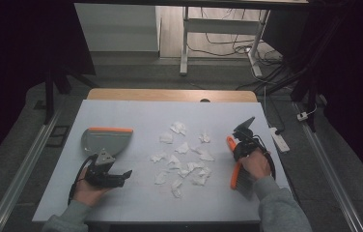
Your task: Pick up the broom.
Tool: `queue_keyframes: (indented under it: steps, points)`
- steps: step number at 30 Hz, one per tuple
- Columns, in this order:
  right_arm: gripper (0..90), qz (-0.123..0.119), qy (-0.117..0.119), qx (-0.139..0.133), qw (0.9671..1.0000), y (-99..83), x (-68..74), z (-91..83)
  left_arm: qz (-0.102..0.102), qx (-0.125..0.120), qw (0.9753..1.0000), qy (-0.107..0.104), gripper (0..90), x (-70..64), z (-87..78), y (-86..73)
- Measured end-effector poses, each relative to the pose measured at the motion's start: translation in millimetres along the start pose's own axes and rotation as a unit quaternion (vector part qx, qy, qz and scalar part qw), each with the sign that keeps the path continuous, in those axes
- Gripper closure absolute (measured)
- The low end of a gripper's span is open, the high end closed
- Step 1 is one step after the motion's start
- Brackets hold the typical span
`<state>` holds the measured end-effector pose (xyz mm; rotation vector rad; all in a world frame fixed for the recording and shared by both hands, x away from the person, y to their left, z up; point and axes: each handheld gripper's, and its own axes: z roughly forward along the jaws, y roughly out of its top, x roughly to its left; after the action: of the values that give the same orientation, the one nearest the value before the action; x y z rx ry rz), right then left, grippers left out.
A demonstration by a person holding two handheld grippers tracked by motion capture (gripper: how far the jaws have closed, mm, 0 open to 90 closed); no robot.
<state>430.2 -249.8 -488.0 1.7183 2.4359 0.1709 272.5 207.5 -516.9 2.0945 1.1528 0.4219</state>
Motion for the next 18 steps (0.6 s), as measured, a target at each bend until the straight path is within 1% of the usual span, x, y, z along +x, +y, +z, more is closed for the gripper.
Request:
queue_keyframes:
  steps: [4, 8, 10, 11, 13, 14, 15, 18]
  points:
    - [71.3, -0.010, 0.004, -0.007, 0.9999, -1.5, -0.7, -0.1, -0.001, -0.002, 1.0000, 0.001, 19.5, 0.1, -0.2, -0.2]
    - [71.4, -0.032, 0.017, -0.011, 0.9993, -4.0, -4.9, -1.5, -0.003, -0.002, 1.0000, 0.002, 19.5, 1.4, 0.0, -0.6]
    - [71.5, -0.041, 0.018, -0.007, 0.9990, -5.4, -8.1, -2.7, -0.004, -0.001, 1.0000, 0.003, 19.5, 1.8, 0.5, -0.6]
    - [71.5, -0.047, 0.021, -0.009, 0.9987, -6.3, -9.7, -3.3, -0.004, -0.001, 1.0000, 0.003, 19.4, 1.9, 0.7, -0.6]
    - [71.5, -0.050, 0.024, -0.011, 0.9984, -7.1, -11.5, -4.7, -0.005, -0.002, 1.0000, 0.004, 19.5, 1.9, 1.0, -0.5]
    - [71.6, -0.050, 0.041, -0.018, 0.9978, -8.7, -15.4, -9.0, -0.006, -0.002, 1.0000, 0.004, 19.5, 1.8, 1.1, -0.6]
    - [71.6, -0.052, 0.050, -0.018, 0.9973, -9.2, -18.0, -11.7, -0.006, -0.002, 1.0000, 0.005, 19.5, 2.3, 1.0, -0.5]
    - [71.6, -0.057, 0.068, -0.032, 0.9956, -11.4, -23.3, -21.7, -0.006, -0.003, 1.0000, 0.005, 19.4, 2.4, 1.0, -0.5]
